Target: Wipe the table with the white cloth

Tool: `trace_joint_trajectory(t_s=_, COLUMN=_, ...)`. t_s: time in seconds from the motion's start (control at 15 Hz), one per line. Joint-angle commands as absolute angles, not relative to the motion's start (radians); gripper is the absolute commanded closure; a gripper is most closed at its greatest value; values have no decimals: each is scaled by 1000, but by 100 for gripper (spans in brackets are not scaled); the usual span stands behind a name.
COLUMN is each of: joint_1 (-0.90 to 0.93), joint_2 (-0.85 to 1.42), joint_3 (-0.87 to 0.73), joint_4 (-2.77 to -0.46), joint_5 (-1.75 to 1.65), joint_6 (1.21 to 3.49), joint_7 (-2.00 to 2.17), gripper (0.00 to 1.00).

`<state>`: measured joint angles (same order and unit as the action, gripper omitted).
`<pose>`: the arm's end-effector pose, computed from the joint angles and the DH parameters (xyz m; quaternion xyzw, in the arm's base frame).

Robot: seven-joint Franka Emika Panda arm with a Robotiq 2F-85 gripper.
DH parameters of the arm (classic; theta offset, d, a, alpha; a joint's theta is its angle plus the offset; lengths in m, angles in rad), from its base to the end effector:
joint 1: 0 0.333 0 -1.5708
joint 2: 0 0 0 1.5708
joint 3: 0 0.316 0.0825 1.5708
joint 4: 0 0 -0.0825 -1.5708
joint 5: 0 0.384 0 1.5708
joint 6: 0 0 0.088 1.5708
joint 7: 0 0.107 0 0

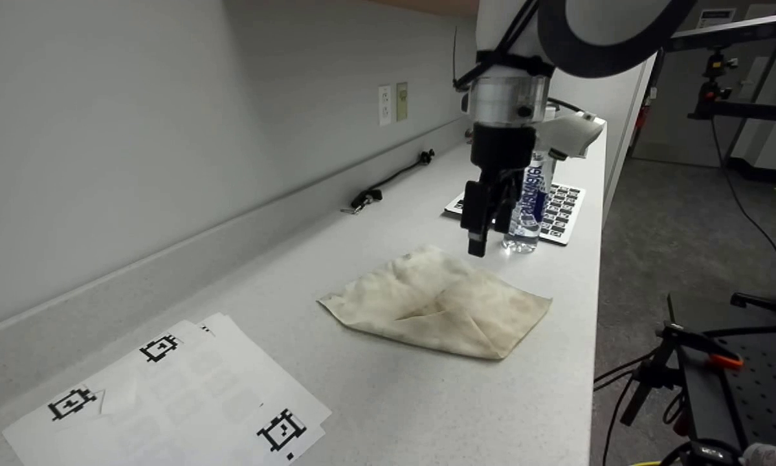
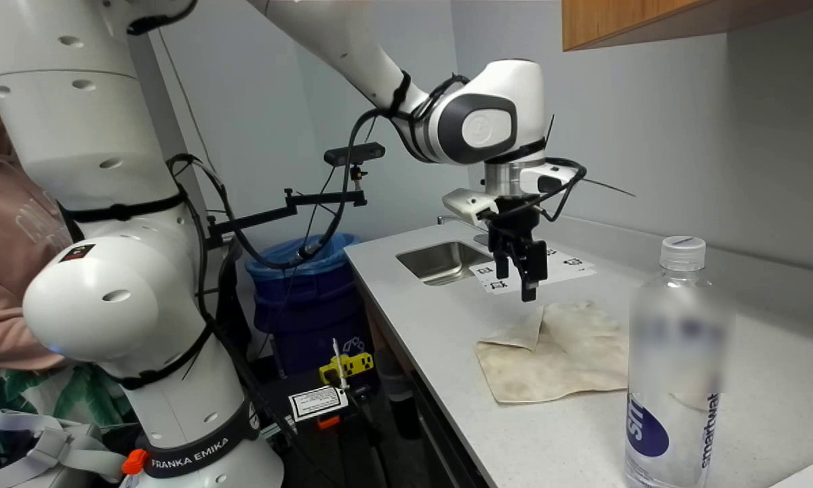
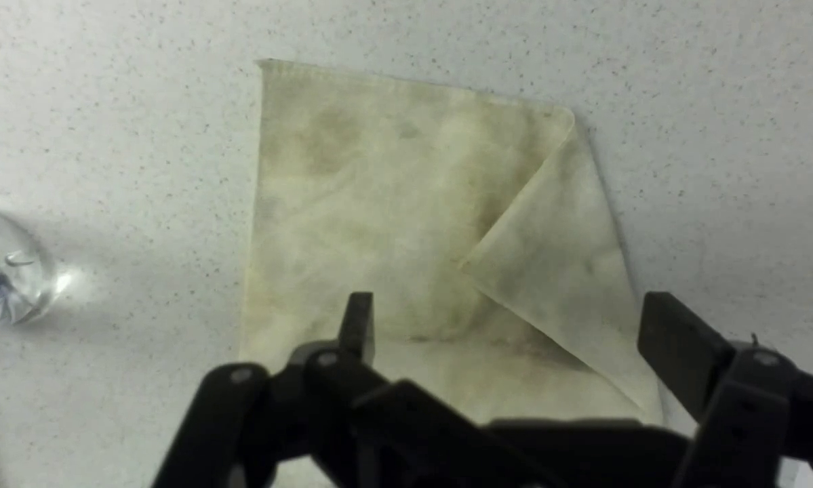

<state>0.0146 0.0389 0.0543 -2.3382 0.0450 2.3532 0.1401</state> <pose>0.5042 0.0354 0.3165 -0.9985 0.0516 0.0136 0.0155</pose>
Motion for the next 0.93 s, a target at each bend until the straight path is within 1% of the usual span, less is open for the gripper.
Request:
trace_joint_trajectory(t_s=0.0, joint_1=15, joint_2=146, joint_3=32, joint_4=-2306, joint_5=21, joint_6=2404, joint_7=133, gripper=0)
trace_joint_trajectory(t_s=0.13, joint_1=17, joint_2=178, joint_3=21, joint_4=-2298, joint_5=8, joint_6=2409, joint_7=152, gripper=0)
trace_joint_trajectory(t_s=0.2, joint_1=21, joint_2=141, joint_3=27, joint_4=-2326, joint_5=30, joint_6=2396, joint_7=139, gripper=0)
trace_joint_trajectory(t_s=0.67, joint_1=20, joint_2=173, joint_3=20, joint_4=-2306, joint_5=28, joint_6=2399, joint_7=140, gripper=0)
trace_joint_trajectory(t_s=0.87, joint_1=17, joint_2=215, joint_3=16, joint_4=-2281, joint_5=16, joint_6=2434, joint_7=127, gripper=0)
